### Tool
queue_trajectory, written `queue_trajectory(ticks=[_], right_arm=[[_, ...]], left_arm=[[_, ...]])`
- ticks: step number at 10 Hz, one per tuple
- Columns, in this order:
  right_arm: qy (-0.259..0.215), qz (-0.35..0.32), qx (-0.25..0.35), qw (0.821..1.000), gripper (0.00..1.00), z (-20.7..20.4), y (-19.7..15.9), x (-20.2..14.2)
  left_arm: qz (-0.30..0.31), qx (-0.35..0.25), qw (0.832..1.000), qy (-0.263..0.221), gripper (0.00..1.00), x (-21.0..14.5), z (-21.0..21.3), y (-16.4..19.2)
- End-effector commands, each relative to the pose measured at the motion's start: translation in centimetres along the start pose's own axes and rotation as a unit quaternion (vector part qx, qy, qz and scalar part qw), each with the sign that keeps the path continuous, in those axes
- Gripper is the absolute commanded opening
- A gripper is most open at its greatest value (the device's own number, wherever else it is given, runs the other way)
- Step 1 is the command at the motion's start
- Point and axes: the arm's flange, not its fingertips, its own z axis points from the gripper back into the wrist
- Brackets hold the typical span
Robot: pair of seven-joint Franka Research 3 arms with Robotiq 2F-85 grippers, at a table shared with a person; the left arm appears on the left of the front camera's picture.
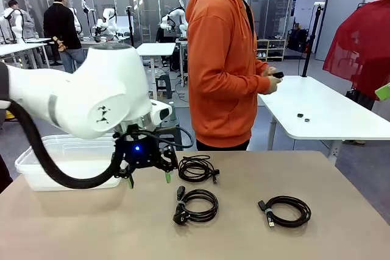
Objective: Organize and store the cables.
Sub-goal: Place the Power Cable into the Organizing box.
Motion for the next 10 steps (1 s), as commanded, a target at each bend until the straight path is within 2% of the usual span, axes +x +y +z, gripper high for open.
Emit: queue_trajectory(ticks=[1,4,8,9,10], right_arm=[[0.0,-0.002,0.0,1.0,1.0,0.0,-0.1,0.1],[0.0,-0.002,0.0,1.0,1.0,0.0,-0.1,0.1],[0.0,-0.002,0.0,1.0,1.0,0.0,-0.1,0.1],[0.0,-0.002,0.0,1.0,1.0,0.0,-0.1,0.1],[0.0,-0.002,0.0,1.0,1.0,0.0,-0.1,0.1]], left_arm=[[0.0,-0.003,1.0,-0.012,1.0,2.1,-2.3,-2.5],[-0.007,0.011,1.0,-0.003,1.0,3.9,-5.0,-3.6],[-0.027,0.006,1.0,0.004,1.0,3.4,-5.1,-4.2],[-0.069,0.017,0.997,0.002,1.0,3.2,-4.9,-4.8],[-0.147,0.026,0.989,0.012,1.0,2.8,-4.4,-5.3]])
